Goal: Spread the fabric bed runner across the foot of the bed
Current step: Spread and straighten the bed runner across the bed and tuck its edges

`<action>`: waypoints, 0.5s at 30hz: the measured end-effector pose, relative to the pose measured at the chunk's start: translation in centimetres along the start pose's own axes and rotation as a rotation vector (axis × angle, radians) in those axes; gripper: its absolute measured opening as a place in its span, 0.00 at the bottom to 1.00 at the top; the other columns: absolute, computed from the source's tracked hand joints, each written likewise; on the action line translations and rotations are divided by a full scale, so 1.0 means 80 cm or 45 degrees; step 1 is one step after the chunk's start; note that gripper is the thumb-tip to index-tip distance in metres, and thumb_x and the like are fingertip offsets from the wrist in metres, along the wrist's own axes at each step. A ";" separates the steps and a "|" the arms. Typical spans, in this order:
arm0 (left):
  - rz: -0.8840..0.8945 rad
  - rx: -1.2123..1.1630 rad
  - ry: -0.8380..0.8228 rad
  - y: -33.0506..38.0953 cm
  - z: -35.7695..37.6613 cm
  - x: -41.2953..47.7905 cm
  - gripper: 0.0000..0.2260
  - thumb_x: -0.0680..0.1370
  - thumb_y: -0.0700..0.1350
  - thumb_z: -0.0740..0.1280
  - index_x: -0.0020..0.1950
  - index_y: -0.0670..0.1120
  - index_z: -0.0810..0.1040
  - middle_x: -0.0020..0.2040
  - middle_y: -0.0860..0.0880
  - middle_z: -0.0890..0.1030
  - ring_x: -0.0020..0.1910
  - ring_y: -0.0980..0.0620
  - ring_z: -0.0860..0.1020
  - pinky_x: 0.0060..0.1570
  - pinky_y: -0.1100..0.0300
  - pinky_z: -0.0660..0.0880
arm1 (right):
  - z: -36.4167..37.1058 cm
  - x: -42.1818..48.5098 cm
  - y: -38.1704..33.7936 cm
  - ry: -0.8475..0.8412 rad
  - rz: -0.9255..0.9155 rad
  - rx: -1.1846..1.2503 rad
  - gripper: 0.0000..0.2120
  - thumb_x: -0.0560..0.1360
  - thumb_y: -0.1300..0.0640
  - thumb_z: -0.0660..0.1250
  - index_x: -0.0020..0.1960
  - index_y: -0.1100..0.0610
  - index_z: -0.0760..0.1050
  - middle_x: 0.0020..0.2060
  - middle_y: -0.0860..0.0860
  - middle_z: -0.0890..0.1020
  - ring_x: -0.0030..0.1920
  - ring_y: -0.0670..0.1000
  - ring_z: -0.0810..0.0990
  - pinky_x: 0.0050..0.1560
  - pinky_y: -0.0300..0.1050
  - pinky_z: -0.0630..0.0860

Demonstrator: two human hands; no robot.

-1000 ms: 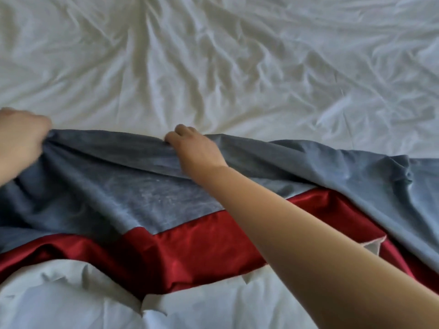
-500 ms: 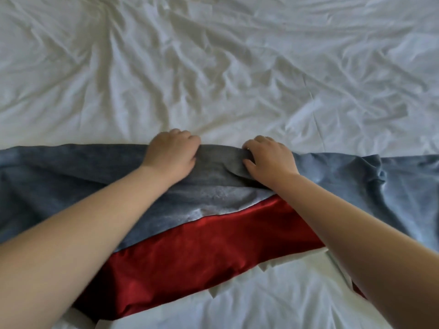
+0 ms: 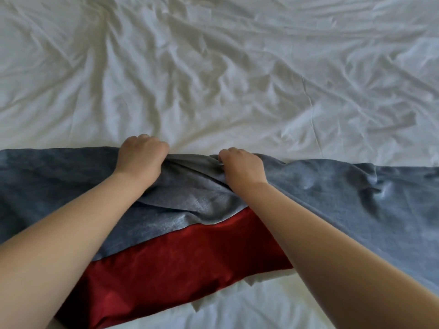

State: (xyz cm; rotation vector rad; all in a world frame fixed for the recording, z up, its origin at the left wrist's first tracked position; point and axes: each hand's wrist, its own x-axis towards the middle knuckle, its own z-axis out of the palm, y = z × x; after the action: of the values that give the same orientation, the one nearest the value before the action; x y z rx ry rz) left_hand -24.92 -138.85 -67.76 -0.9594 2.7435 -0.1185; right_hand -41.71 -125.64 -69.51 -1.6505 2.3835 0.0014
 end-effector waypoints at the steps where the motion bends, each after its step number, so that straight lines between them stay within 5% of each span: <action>1: -0.004 -0.001 -0.013 0.003 0.001 -0.001 0.10 0.73 0.33 0.62 0.46 0.46 0.79 0.42 0.49 0.78 0.42 0.48 0.74 0.38 0.57 0.69 | 0.001 0.000 0.001 -0.006 -0.001 0.006 0.10 0.71 0.68 0.64 0.47 0.55 0.73 0.41 0.50 0.76 0.37 0.51 0.68 0.31 0.44 0.63; 8: 0.029 0.023 0.048 0.007 -0.013 -0.007 0.03 0.73 0.41 0.64 0.45 0.46 0.77 0.40 0.50 0.77 0.40 0.48 0.74 0.36 0.56 0.70 | -0.007 -0.006 0.017 0.014 -0.084 0.050 0.05 0.74 0.61 0.62 0.49 0.54 0.72 0.40 0.49 0.73 0.41 0.53 0.74 0.32 0.44 0.63; 12: 0.066 -0.039 0.185 0.022 -0.020 -0.024 0.14 0.71 0.49 0.68 0.54 0.45 0.76 0.47 0.46 0.78 0.44 0.45 0.76 0.33 0.55 0.72 | -0.018 -0.030 0.035 0.174 -0.173 -0.041 0.18 0.71 0.59 0.65 0.60 0.53 0.70 0.52 0.50 0.75 0.51 0.53 0.74 0.45 0.45 0.69; 15: 0.160 -0.087 0.219 0.055 -0.029 -0.045 0.16 0.70 0.51 0.69 0.55 0.45 0.76 0.48 0.47 0.79 0.44 0.45 0.78 0.36 0.53 0.75 | -0.024 -0.062 0.042 0.284 -0.497 -0.165 0.18 0.71 0.60 0.65 0.61 0.53 0.72 0.55 0.51 0.76 0.55 0.53 0.74 0.52 0.46 0.70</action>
State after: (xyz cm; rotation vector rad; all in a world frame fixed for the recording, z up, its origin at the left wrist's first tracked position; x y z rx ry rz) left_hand -25.43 -133.20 -65.50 -0.8258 2.9752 -0.0897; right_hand -43.57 -120.08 -67.10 -2.2600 2.2051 -0.1035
